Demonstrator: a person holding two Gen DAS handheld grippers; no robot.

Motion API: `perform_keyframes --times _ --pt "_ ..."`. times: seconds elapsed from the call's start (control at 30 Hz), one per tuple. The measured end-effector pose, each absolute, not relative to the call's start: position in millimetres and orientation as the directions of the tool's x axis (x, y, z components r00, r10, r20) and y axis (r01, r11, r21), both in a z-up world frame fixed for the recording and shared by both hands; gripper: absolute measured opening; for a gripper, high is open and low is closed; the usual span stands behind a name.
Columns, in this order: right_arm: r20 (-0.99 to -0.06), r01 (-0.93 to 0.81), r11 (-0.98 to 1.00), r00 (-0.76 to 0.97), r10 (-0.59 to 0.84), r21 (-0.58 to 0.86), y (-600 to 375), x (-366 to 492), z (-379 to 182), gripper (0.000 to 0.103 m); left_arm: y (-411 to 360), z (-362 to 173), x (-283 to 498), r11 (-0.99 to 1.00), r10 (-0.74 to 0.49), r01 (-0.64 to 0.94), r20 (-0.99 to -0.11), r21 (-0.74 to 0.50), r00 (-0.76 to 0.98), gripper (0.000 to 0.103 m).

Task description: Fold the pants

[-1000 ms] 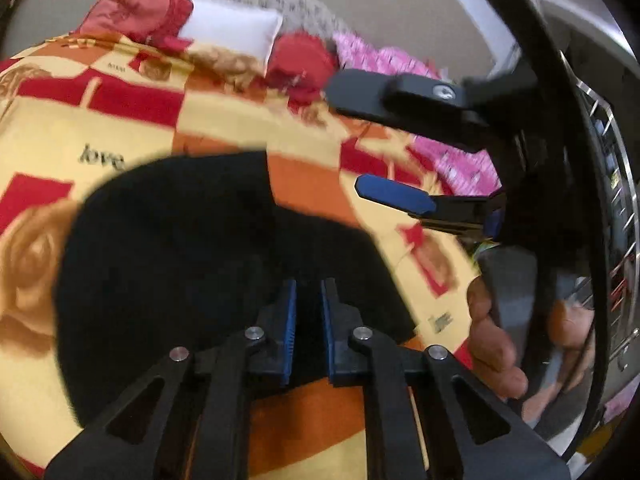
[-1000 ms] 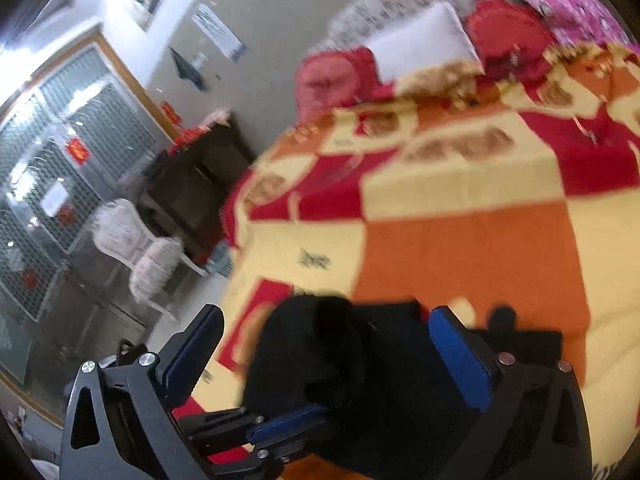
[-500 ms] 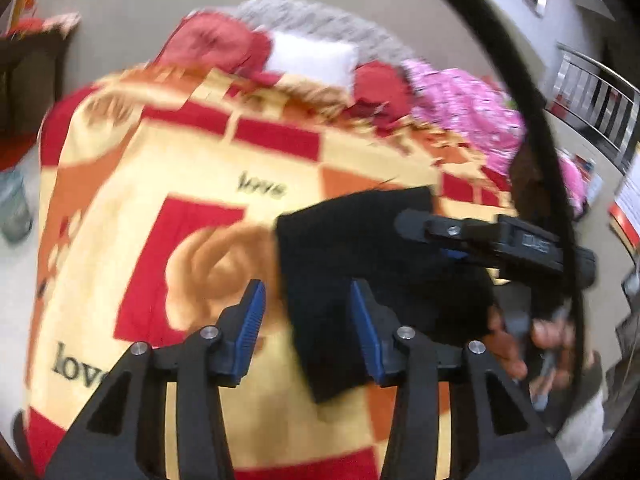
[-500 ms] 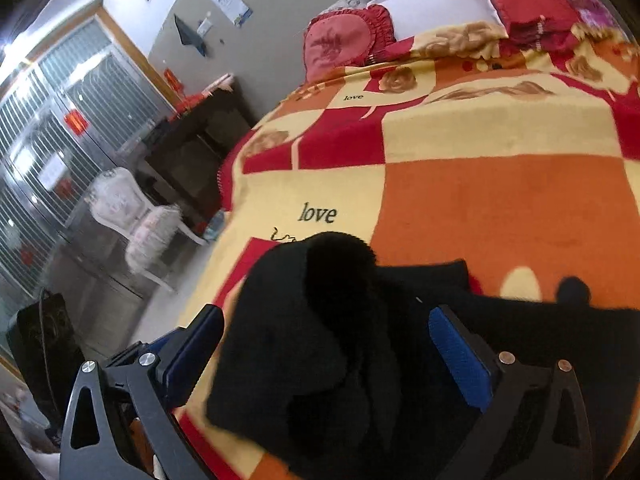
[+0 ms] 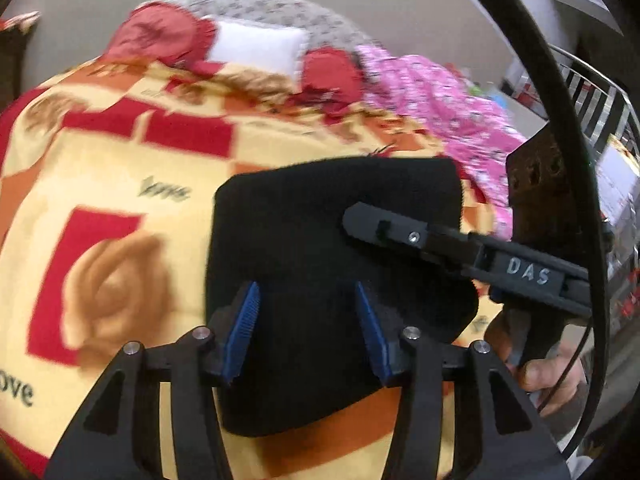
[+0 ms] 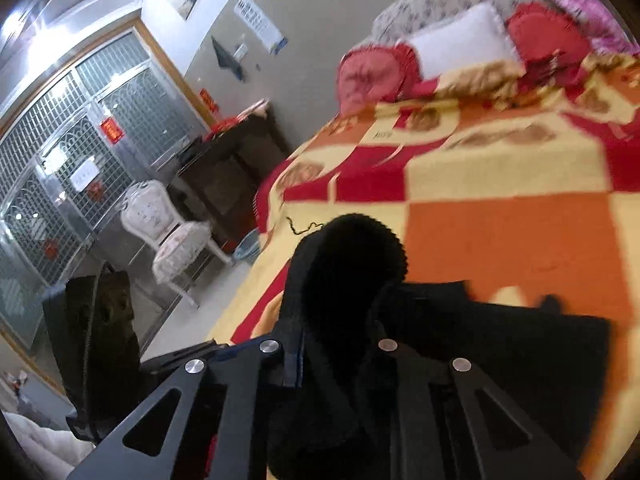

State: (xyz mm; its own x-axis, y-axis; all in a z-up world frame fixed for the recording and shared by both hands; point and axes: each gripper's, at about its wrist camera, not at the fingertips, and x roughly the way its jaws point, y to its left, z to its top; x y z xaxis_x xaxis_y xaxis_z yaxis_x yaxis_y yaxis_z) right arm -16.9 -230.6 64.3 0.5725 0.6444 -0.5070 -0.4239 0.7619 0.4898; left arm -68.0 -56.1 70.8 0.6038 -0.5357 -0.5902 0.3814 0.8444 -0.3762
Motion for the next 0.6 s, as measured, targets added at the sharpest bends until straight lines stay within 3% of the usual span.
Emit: perform_keyframes --times 0.13,0.2,0.27,0.33,0.4,0.47,0.6 --pt "-0.523 -0.346 0.827 0.65 0.551 0.443 -276.1 -29.9 72.0 0.016 -85.5 76.5 -68.7 0.819 -0.569 0.461 -0.587 -0.341 0.576 0.049" --pt "-0.577 -0.264 0.872 0.665 0.475 0.413 -293.7 -24.4 57.6 0.021 -93.4 69.1 -64.9 0.832 -0.545 0.457 -0.618 -0.315 0.567 0.049" --pt "-0.646 -0.182 0.91 0.654 0.394 0.372 -304.4 -11.8 34.7 0.039 -93.0 61.1 -56.6 0.847 -0.521 0.428 -0.651 -0.315 0.552 0.049" --pt "-0.679 -0.137 0.92 0.636 0.366 0.367 -311.9 -2.4 17.8 0.04 -82.5 59.8 -56.1 0.86 -0.502 0.402 -0.66 -0.313 0.559 0.049" --pt "-0.666 -0.14 0.922 0.653 0.36 0.362 -316.4 -10.1 26.3 0.046 -70.6 68.4 -60.2 0.881 -0.466 0.385 -0.654 -0.276 0.596 0.049" --pt "-0.668 -0.116 0.95 0.686 0.289 0.291 -319.8 -19.6 43.3 0.053 -63.6 78.7 -57.4 0.903 -0.421 0.369 -0.64 -0.223 0.643 0.057" --pt "-0.593 -0.133 0.932 0.74 0.319 0.336 -324.8 -33.7 75.1 0.053 -67.3 78.5 -38.4 0.922 -0.378 0.34 -0.637 -0.188 0.672 0.059"
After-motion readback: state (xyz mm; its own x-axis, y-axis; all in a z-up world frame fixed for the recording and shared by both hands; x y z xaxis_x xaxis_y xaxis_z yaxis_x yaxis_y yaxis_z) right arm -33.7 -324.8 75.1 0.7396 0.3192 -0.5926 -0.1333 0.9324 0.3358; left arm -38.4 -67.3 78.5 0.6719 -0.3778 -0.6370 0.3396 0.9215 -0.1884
